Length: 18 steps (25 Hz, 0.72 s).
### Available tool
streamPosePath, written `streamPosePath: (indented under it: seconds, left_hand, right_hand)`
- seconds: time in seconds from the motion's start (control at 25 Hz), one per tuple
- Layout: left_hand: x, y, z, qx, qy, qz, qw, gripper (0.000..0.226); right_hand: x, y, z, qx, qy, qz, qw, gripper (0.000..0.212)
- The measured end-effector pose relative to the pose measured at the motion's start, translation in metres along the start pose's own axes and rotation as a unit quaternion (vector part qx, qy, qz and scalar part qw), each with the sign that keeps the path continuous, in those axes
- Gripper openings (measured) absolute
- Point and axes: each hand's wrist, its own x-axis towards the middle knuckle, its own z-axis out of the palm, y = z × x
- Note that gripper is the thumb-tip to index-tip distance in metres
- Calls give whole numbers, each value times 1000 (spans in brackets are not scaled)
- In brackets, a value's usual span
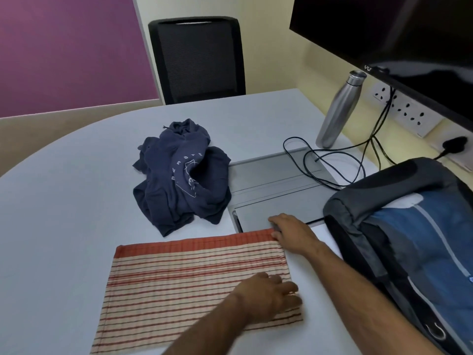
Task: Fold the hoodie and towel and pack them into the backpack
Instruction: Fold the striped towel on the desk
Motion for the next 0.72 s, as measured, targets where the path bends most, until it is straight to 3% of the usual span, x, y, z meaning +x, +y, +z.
streamPosePath:
  seconds: [0.12, 0.32, 0.44, 0.72]
  left_hand:
    - [22, 3, 7, -11, -53, 9, 998, 53]
    - [37, 6, 2, -50, -84, 8, 995, 35]
    - [39, 8, 3, -35, -88, 5, 995, 30]
    - [29, 19, -1, -79, -68, -26, 994, 46]
  right_hand:
    - [9, 4, 4, -11, -2, -19, 1000, 35]
    - [17, 8, 5, 36, -3, -21, 999, 12]
    - [16, 5, 6, 38, 2, -27, 999, 10]
    - [3, -1, 0, 31, 16, -8, 999, 9]
